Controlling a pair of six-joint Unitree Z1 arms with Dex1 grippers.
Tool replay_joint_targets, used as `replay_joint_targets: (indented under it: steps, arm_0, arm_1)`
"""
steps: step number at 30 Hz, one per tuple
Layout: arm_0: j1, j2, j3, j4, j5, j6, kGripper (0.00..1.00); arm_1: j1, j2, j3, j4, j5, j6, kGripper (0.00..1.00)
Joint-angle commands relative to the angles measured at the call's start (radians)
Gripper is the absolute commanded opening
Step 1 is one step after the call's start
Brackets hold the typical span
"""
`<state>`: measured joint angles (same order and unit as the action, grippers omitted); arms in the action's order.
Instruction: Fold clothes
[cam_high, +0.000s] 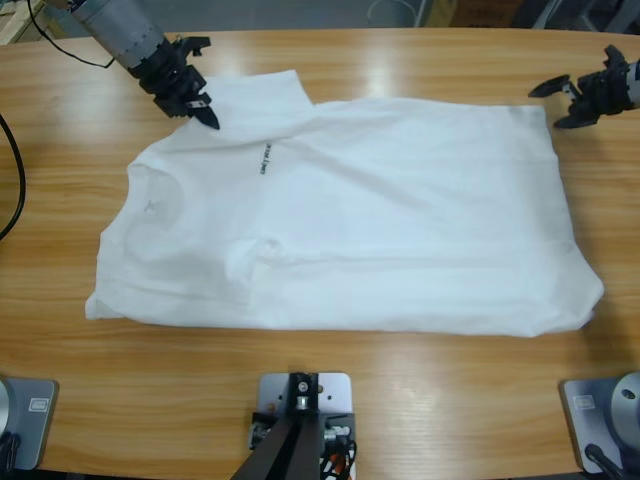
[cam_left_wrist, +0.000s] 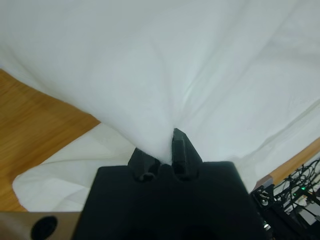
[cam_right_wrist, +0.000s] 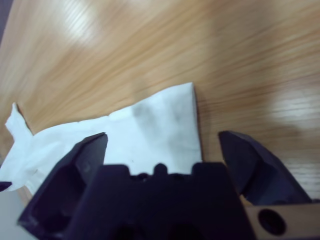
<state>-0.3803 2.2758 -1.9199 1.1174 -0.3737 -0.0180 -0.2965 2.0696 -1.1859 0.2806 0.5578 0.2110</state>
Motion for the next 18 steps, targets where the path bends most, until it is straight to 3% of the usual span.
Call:
replay_joint_targets:
  steps: [1, 8, 11, 13, 15, 18]
  arm_0:
    - [0.017, 0.024, 0.030, -0.019, -0.011, 0.015, 0.000]
    - [0.018, 0.027, 0.030, -0.019, -0.011, 0.020, 0.000]
    - [0.018, 0.029, 0.030, -0.019, -0.011, 0.020, 0.000]
    - [0.018, 0.032, 0.029, -0.019, -0.011, 0.020, 0.000]
    - [0.018, 0.033, 0.030, -0.019, -0.012, 0.021, 0.000]
    - [0.018, 0.031, 0.029, -0.019, -0.013, 0.023, 0.000]
  arm_1:
    - [-0.016, 0.088, -0.001, -0.011, -0.013, -0.020, 0.908]
    - [-0.009, 0.112, 0.014, -0.011, -0.013, -0.030, 0.850]
    - [0.000, 0.114, 0.023, -0.011, -0.015, -0.035, 0.721]
    - [0.017, 0.121, 0.030, -0.011, -0.015, -0.039, 0.717]
    - [0.031, 0.123, 0.034, -0.009, -0.016, -0.045, 0.598]
    - [0.039, 0.122, 0.036, -0.006, -0.015, -0.049, 0.561]
